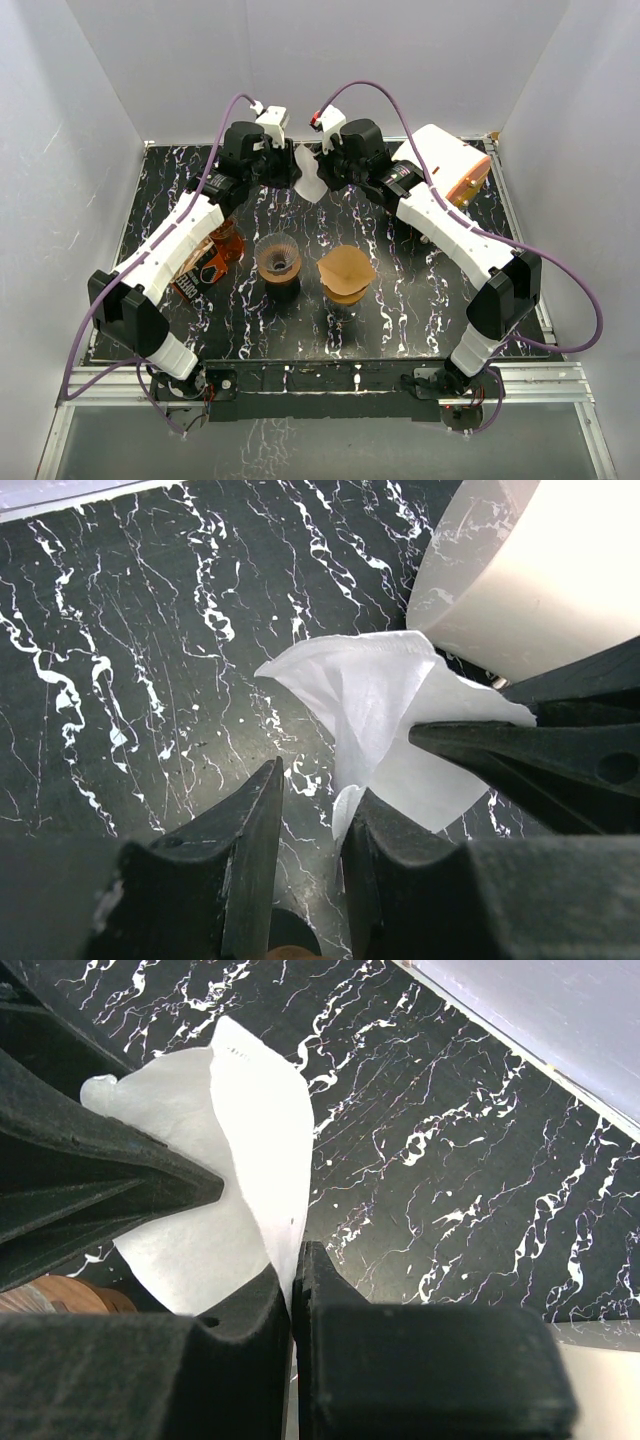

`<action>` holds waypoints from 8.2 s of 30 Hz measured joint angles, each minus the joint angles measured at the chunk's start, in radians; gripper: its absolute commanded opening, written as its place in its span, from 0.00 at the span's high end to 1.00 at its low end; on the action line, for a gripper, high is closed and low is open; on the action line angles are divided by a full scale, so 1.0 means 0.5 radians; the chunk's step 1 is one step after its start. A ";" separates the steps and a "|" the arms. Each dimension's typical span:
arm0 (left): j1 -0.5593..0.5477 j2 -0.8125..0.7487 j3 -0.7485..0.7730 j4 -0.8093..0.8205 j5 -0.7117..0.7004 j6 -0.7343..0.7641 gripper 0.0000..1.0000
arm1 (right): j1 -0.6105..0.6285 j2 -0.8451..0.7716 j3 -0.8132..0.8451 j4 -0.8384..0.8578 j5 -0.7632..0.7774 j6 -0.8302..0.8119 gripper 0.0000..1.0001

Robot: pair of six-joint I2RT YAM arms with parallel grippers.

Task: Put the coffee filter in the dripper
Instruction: Place the coffee filter in the coffee dripper.

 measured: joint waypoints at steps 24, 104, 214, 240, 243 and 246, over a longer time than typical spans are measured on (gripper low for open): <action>0.024 -0.105 -0.048 0.002 0.546 0.106 0.40 | -0.021 -0.023 0.000 -0.051 -0.240 -0.137 1.00; 1.148 -0.774 -0.312 -0.646 1.193 0.655 0.09 | 0.595 0.542 0.954 -1.436 -0.439 -1.007 0.66; -0.114 -0.486 -0.229 -1.679 1.009 2.595 0.14 | 0.352 0.618 0.835 -1.249 -0.816 -0.513 0.55; -0.167 -0.474 -0.328 -1.611 0.864 2.715 0.15 | 0.330 0.649 0.838 -1.305 -0.892 -0.569 0.55; -0.169 -0.475 -0.328 -1.609 0.861 2.721 0.14 | 0.327 0.649 0.838 -1.308 -0.900 -0.571 0.56; -0.172 -0.475 -0.326 -1.611 0.855 2.723 0.13 | 0.326 0.649 0.839 -1.309 -0.911 -0.575 0.57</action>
